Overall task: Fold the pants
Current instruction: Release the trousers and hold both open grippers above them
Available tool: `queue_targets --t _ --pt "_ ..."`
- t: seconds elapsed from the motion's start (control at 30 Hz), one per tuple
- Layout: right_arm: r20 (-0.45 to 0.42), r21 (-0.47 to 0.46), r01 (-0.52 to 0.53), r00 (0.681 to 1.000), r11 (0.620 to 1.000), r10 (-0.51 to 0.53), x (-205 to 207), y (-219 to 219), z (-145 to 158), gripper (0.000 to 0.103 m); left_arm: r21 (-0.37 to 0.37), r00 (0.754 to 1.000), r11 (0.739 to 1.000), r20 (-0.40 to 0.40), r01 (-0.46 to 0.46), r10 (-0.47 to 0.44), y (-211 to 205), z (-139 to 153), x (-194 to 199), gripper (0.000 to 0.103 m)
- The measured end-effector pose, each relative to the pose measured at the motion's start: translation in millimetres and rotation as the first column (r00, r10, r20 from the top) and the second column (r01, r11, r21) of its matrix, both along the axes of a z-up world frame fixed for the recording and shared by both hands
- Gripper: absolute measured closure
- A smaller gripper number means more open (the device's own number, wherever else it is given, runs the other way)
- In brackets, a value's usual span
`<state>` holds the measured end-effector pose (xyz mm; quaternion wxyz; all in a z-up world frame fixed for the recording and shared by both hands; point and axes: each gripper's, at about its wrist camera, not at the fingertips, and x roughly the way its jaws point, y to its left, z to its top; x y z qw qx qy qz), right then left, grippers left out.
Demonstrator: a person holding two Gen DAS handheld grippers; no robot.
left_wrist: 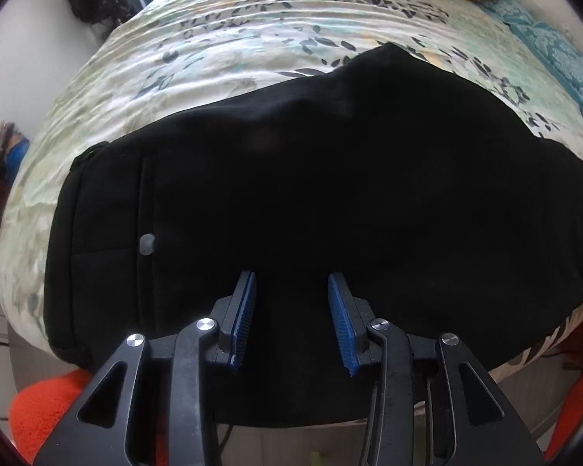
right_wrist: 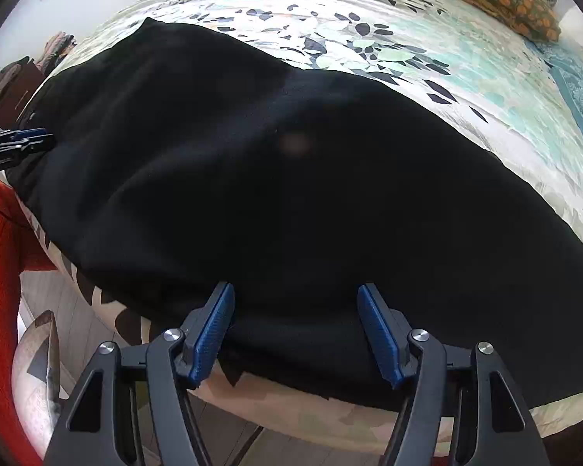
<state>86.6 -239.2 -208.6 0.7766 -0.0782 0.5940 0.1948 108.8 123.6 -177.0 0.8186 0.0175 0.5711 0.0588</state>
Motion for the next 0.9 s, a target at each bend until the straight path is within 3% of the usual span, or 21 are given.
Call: queue_targets --t 0.03,0.1,0.17,0.23,0.33,0.43,0.53,0.6,0.63,0.7,0.77,0.83,0.9 --pt "-0.031 0.007 0.007 0.999 1.000 -0.007 -6 -10 2 0.038 -0.009 0.999 0.999 0.008 -0.034 0.034 10 6 -1 0.077" --pt "-0.009 -0.031 0.005 1.000 1.000 -0.005 -18 -22 12 0.039 -0.007 0.995 0.996 0.038 -0.092 0.092 23 15 -3 0.074" --pt "0.050 0.040 0.027 0.998 0.999 -0.029 -27 -33 26 0.039 -0.035 0.988 0.991 0.081 -0.127 0.130 26 25 -4 0.051" --pt "0.107 0.126 0.084 0.990 0.989 -0.097 -30 -46 40 0.039 -0.085 0.981 0.988 0.140 -0.126 0.137 17 38 -7 0.040" --pt "0.144 0.215 0.161 0.970 0.963 -0.194 -24 -57 49 0.038 -0.177 0.982 0.984 0.184 0.002 0.031 -22 50 -1 0.040" --pt "0.156 0.235 0.227 0.951 0.945 -0.267 -15 -61 47 0.038 -0.181 0.970 0.969 0.203 0.170 -0.132 -80 51 7 0.040" --pt "0.139 0.266 0.284 0.934 0.921 -0.328 -7 -68 37 0.037 -0.151 0.922 0.926 0.240 0.346 -0.305 -141 44 4 0.040" --pt "0.116 0.276 0.307 0.930 0.911 -0.348 -9 -70 31 0.036 -0.102 0.887 0.894 0.217 0.435 -0.407 -173 29 3 0.040" --pt "0.104 0.277 0.311 0.931 0.909 -0.351 -13 -72 29 0.036 -0.065 0.885 0.892 0.169 0.448 -0.433 -183 15 4 0.040" --pt "0.094 0.271 0.319 0.930 0.908 -0.354 -16 -77 26 0.035 0.014 0.912 0.913 0.038 0.407 -0.407 -188 -16 4 0.039" --pt "0.094 0.267 0.336 0.924 0.903 -0.371 -20 -86 25 0.034 -0.009 0.927 0.929 0.060 0.371 -0.370 -170 -21 -3 0.036" --pt "0.099 0.283 0.365 0.909 0.887 -0.406 -25 -98 26 0.033 0.037 0.941 0.941 0.034 0.335 -0.337 -155 -18 -5 0.028" --pt "0.114 0.304 0.398 0.887 0.866 -0.448 -28 -111 27 0.030 0.020 0.951 0.951 0.027 0.309 -0.309 -142 -19 -4 0.027"
